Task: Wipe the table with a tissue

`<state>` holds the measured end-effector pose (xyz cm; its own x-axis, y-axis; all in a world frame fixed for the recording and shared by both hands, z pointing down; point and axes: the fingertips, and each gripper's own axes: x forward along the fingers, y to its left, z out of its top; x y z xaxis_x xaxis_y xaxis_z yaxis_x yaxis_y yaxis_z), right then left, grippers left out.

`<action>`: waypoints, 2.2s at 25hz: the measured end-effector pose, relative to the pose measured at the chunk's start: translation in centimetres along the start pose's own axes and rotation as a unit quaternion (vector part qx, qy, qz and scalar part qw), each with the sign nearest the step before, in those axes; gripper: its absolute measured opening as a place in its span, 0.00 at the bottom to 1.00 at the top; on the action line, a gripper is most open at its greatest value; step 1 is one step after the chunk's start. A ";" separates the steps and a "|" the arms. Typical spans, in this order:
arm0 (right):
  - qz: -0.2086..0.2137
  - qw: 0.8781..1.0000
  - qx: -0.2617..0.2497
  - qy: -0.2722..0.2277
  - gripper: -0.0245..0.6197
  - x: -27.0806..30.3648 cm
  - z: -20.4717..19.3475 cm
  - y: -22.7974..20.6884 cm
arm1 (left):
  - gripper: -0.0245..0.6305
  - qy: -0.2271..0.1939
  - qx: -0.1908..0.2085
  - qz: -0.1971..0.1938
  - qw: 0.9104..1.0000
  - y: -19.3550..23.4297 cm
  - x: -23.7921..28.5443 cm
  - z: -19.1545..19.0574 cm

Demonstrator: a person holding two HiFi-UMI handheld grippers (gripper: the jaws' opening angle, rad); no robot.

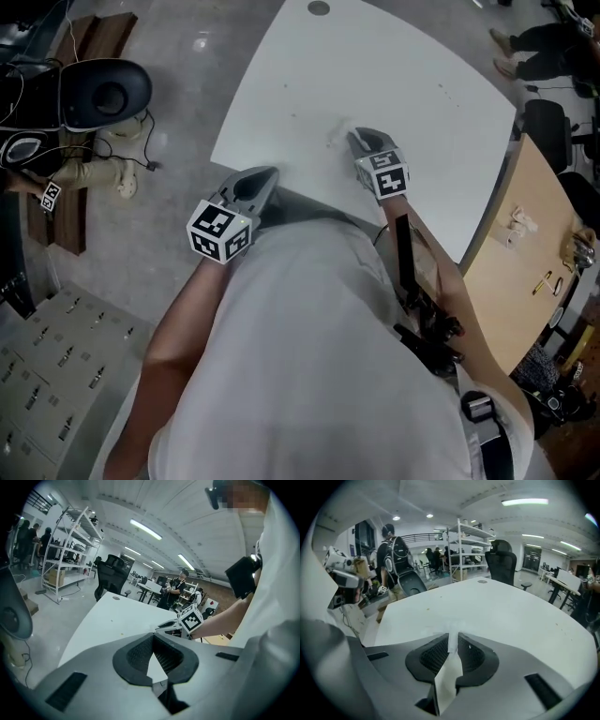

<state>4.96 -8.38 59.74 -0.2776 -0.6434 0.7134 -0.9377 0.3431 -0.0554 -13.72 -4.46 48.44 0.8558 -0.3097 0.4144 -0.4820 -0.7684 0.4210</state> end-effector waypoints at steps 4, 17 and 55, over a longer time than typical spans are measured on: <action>-0.042 0.999 0.001 0.026 0.12 1.0 0.2 -1.5 | 0.05 -0.003 -0.014 0.011 1.000 1.4 -1.9 -0.7; -0.148 0.970 -0.181 0.061 0.12 2.2 -0.3 0.7 | 0.05 0.008 -0.023 0.003 1.000 4.2 -2.7 -1.5; -0.079 0.993 0.081 0.039 0.12 -5.1 -4.8 4.3 | 0.05 0.007 0.045 -0.125 0.991 4.8 -0.4 1.8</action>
<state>3.33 -0.39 59.22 -0.1136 -0.6226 0.7742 -0.9913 0.1233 -0.0463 -16.08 -9.03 48.85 0.9432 -0.0968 0.3178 -0.2367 -0.8670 0.4385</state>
